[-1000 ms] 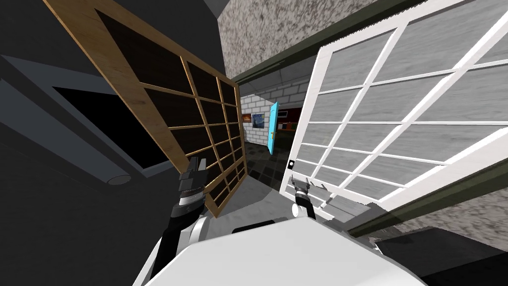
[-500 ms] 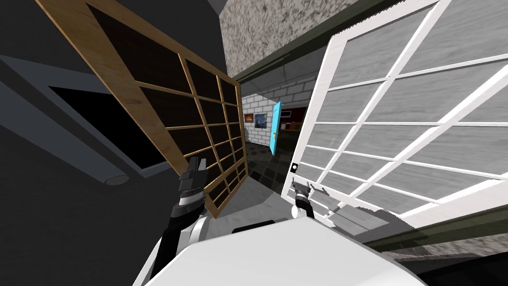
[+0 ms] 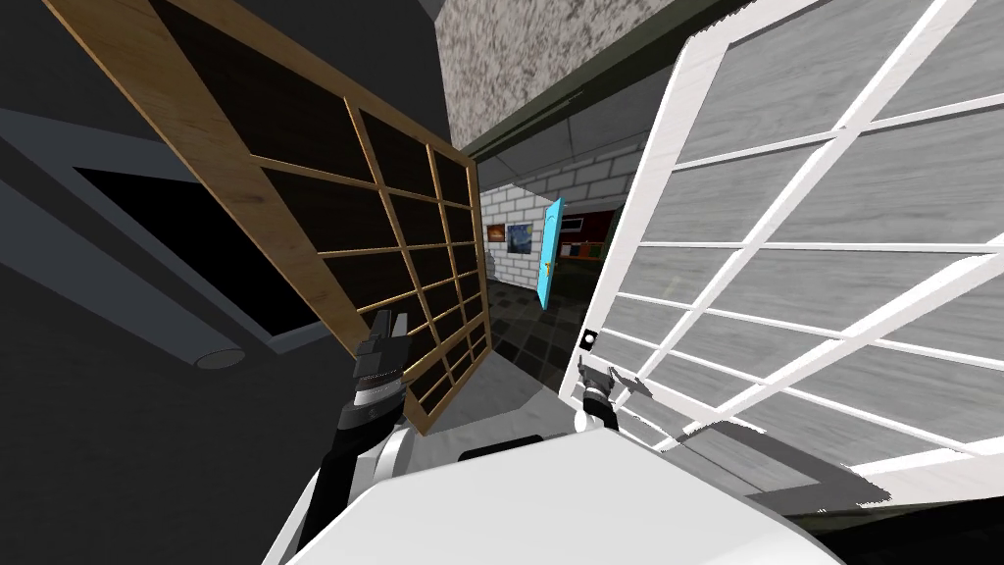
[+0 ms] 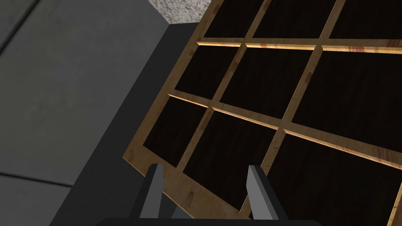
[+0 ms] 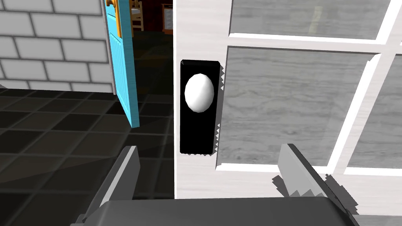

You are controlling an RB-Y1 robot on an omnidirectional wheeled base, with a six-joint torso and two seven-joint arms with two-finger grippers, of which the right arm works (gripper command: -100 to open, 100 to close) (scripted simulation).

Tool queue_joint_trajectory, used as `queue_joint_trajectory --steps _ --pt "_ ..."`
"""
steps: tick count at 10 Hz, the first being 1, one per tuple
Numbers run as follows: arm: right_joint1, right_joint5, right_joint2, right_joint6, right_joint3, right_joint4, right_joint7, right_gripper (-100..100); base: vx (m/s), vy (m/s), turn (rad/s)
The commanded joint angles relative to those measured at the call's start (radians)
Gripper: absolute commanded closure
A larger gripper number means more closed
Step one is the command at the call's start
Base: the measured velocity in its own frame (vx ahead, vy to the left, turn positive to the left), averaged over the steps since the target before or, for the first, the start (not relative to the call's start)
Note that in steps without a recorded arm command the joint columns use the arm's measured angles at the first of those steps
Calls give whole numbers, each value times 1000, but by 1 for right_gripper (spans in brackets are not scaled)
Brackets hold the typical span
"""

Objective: Pull the door open

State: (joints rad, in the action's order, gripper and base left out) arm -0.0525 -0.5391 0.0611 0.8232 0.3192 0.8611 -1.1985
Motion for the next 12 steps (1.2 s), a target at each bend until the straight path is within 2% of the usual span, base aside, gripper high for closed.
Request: queue_joint_trajectory --steps 1,3,4,5,6,7,8,9,12 --pt "10 -9 -3 8 5 -30 -21 -100 71 -54 56" --pt "17 -17 -7 14 10 -56 -40 -100 59 -46 39" --pt "9 -15 -8 7 9 -36 -30 -100 23 -21 10" --pt "-4 -13 17 14 2 -50 -66 -100 96 -11 -23" --pt "-9 -12 26 17 0 -55 -78 -100 161 -9 -21" --pt "-20 -11 45 22 -6 -65 -105 -100 174 -25 -18" --pt "-26 -10 56 25 -9 -71 -120 -100 169 -10 -13" --pt "-39 -8 78 32 -15 -84 -152 -100 161 8 -20" --pt "-60 -4 115 43 -26 -104 -203 -100 139 9 -17"
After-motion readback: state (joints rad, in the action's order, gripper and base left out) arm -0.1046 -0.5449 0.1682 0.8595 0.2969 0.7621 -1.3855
